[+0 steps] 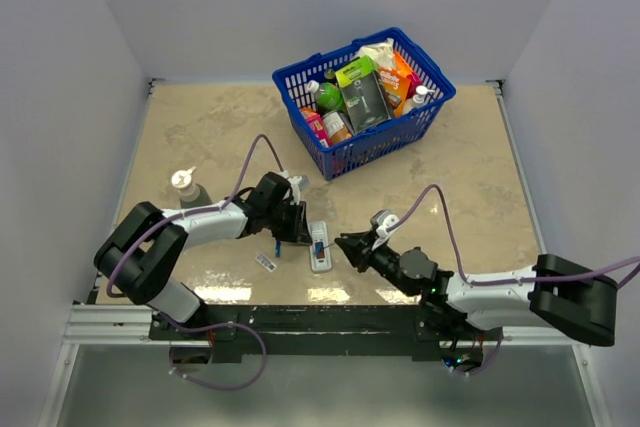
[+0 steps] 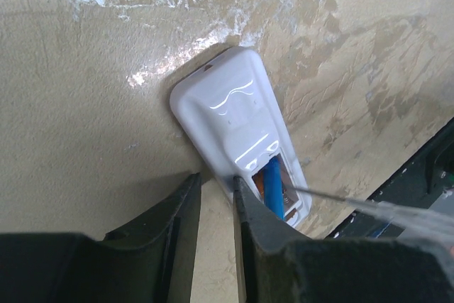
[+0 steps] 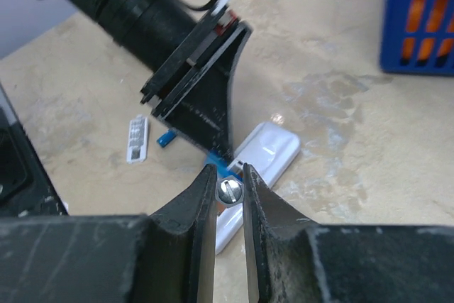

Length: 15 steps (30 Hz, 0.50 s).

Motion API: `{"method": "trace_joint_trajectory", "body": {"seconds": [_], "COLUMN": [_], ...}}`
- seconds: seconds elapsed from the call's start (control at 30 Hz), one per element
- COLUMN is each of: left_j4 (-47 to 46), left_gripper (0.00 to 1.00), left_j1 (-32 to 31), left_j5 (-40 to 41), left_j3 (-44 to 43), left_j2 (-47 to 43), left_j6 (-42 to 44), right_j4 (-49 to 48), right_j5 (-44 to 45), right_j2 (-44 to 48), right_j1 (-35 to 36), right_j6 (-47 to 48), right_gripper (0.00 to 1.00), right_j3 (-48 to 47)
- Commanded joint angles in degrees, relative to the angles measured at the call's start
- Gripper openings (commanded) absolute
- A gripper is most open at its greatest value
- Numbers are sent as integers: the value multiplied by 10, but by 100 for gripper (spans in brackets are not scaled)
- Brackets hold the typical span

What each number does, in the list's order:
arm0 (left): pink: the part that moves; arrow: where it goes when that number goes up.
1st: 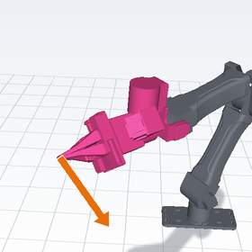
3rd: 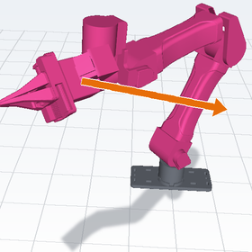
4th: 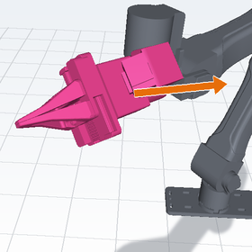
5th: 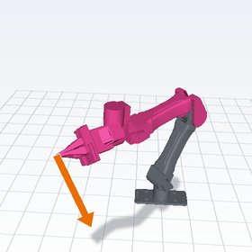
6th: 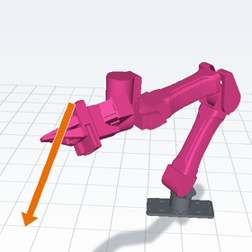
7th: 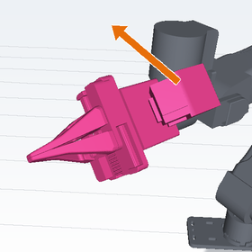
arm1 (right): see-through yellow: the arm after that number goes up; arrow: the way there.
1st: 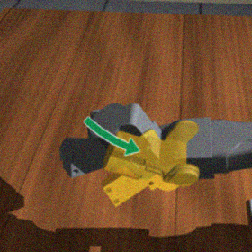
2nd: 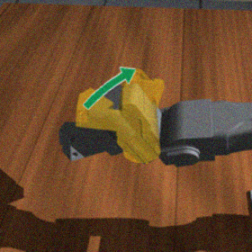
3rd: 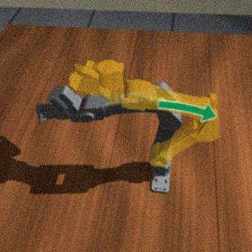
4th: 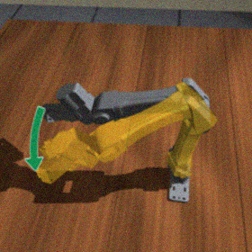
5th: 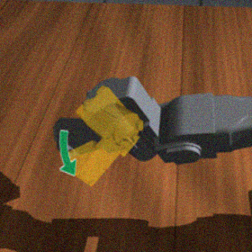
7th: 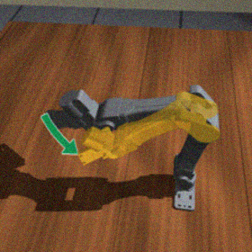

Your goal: Unload the batteries from the remote control

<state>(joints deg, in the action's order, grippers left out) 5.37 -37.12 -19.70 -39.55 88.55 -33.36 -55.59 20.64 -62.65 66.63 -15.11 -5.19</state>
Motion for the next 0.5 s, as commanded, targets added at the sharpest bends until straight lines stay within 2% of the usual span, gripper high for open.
{"method": "trace_joint_trajectory", "body": {"seconds": [0.0, 0.33, 0.47], "left_j4": [-39, -26, -26], "left_gripper": [29, 29, 29], "left_j1": [-5, -5, -5], "left_j5": [8, 21, 21], "left_j3": [-11, -3, -4], "left_j2": [23, 15, 11], "left_j6": [5, 8, 6], "right_j4": [34, 11, 44], "right_j5": [-85, -41, -33], "right_j2": [-49, -37, -8], "right_j1": [4, 4, 4], "right_j6": [34, 11, 11], "right_gripper": [0, 0, 0], "right_j3": [-29, -4, -10]}}
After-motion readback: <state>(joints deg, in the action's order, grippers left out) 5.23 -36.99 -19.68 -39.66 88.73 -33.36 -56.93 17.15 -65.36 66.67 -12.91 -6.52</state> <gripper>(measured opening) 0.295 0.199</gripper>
